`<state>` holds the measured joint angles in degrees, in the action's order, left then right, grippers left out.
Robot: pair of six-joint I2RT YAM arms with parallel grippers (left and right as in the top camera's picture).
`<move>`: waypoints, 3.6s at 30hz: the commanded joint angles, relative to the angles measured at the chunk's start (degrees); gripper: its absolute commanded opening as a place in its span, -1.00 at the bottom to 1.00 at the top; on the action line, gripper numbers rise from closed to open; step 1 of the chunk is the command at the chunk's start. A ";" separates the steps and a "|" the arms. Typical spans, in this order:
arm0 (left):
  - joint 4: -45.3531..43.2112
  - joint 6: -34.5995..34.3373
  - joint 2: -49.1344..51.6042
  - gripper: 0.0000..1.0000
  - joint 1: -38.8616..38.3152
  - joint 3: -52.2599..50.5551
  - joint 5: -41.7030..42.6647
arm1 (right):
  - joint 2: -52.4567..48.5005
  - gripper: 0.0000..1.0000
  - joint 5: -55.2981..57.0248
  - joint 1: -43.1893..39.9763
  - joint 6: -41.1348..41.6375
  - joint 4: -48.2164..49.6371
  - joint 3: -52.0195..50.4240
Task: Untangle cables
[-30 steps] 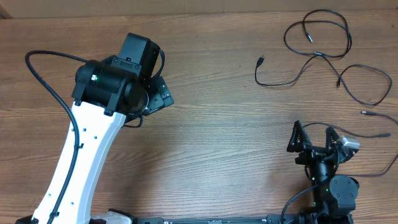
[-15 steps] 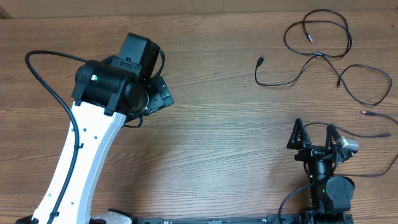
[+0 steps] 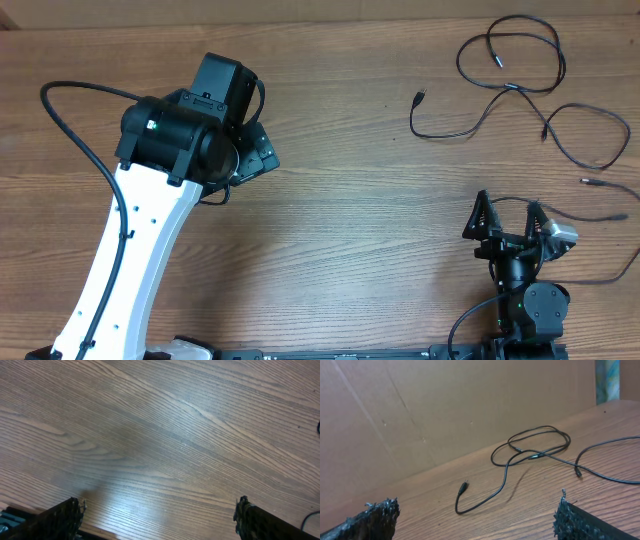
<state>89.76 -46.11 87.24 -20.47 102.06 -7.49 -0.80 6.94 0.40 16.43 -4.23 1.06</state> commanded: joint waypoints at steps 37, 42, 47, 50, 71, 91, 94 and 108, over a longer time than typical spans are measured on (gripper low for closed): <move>-0.07 1.11 -0.24 0.99 0.20 1.16 0.02 | 0.63 1.00 -0.09 -0.15 -19.58 -0.17 -0.61; -0.07 1.11 -0.24 0.99 0.20 1.16 0.02 | 0.63 1.00 -0.07 -0.15 -19.54 -0.15 -0.61; -0.09 1.09 -0.24 0.99 0.20 1.16 0.02 | 0.66 1.00 -0.07 -0.15 -19.54 0.02 -0.61; -0.09 1.09 -0.24 0.99 0.20 1.16 0.02 | 0.66 1.00 -0.07 -0.15 -19.52 0.00 -0.61; -0.09 1.09 -0.24 0.99 0.20 1.16 0.02 | 0.66 1.00 -1.86 -0.11 -23.93 -0.39 -0.61; -0.09 1.09 -0.24 0.99 0.20 1.16 0.02 | 0.63 1.00 -1.66 -0.11 -19.45 -0.13 -0.61; -0.09 1.09 -0.24 0.99 0.20 1.16 0.02 | 0.63 1.00 -1.66 -0.11 -19.45 -0.13 -0.61; -0.09 1.09 -0.24 0.99 0.20 1.16 0.02 | 0.63 1.00 -1.66 -0.11 -19.45 -0.13 -0.61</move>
<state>89.76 -46.11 87.24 -20.47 102.06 -7.49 -0.80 5.32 0.40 -3.38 -4.69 1.06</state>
